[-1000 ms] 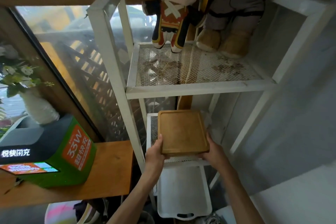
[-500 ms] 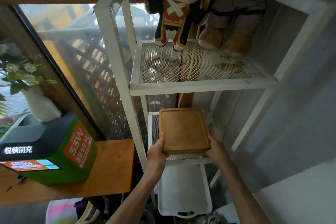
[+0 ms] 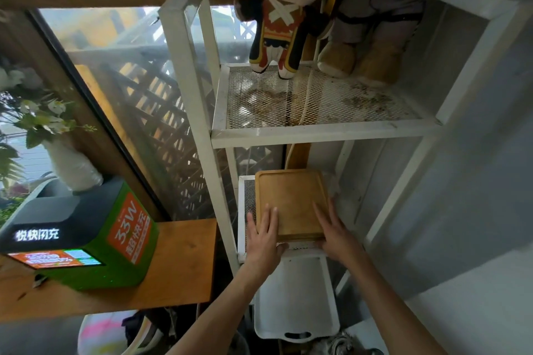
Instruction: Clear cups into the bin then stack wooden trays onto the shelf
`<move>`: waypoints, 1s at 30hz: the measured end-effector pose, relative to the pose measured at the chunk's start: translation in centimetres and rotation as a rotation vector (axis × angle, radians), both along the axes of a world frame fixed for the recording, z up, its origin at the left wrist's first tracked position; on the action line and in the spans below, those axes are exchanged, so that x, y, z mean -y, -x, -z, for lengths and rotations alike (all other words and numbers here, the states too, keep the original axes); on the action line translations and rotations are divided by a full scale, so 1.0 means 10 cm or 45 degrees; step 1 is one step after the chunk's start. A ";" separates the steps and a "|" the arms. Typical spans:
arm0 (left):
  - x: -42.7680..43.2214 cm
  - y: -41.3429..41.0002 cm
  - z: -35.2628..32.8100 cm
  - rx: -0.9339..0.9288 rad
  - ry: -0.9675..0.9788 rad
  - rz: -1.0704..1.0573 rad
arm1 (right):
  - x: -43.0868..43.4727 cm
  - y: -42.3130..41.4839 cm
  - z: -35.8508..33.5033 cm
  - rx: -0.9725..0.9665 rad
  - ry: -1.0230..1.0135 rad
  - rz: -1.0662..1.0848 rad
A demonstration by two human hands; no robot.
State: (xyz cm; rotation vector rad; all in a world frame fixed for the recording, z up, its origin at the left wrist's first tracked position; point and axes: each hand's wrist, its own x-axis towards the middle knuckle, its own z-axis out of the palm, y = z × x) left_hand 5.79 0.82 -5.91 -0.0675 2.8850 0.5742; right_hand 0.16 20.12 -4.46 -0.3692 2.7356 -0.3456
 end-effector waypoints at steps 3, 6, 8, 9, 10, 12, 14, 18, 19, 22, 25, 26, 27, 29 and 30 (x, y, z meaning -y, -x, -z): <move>-0.04 0.02 0.08 -0.024 0.006 -0.040 | 0.00 0.05 -0.01 0.075 -0.046 -0.004; -0.04 -0.01 0.08 -0.029 0.045 -0.062 | 0.03 0.06 -0.03 0.132 -0.078 -0.015; -0.04 -0.01 0.02 -0.026 0.086 -0.071 | 0.02 0.08 -0.04 0.155 -0.074 -0.007; -0.05 0.00 -0.03 -0.017 0.134 -0.068 | 0.02 0.08 -0.05 0.141 -0.076 -0.001; -0.05 0.00 -0.06 -0.015 0.174 -0.065 | 0.02 0.07 -0.05 0.085 -0.084 0.001; -0.03 0.00 -0.09 -0.017 0.202 -0.060 | 0.05 -0.01 0.01 -0.092 -0.092 0.002; -0.02 0.00 -0.10 -0.010 0.172 -0.052 | 0.06 -0.10 0.07 -0.124 -0.094 -0.014; 0.03 0.04 -0.22 0.029 0.122 0.008 | 0.06 0.02 -0.10 0.219 -0.160 -0.019; 0.06 0.04 -0.27 0.025 0.109 0.047 | 0.07 0.06 -0.20 0.306 -0.164 -0.004; 0.08 -0.07 -0.40 -0.020 0.007 0.247 | 0.10 0.14 -0.40 0.373 -0.092 0.056; 0.10 -0.33 -0.62 -0.126 -0.149 0.323 | 0.14 -0.07 -0.64 0.122 0.085 0.197; 0.12 -0.42 -0.66 -0.212 -0.164 0.331 | 0.16 -0.16 -0.69 0.026 0.166 0.241; 0.16 -0.53 -0.72 -0.310 -0.135 0.350 | 0.20 -0.30 -0.76 -0.052 0.208 0.265; 0.25 -0.70 -0.83 -0.486 -0.062 0.383 | 0.27 -0.56 -0.83 -0.139 0.223 0.249; 0.31 -0.77 -0.87 -0.534 -0.045 0.404 | 0.32 -0.68 -0.85 -0.175 0.182 0.225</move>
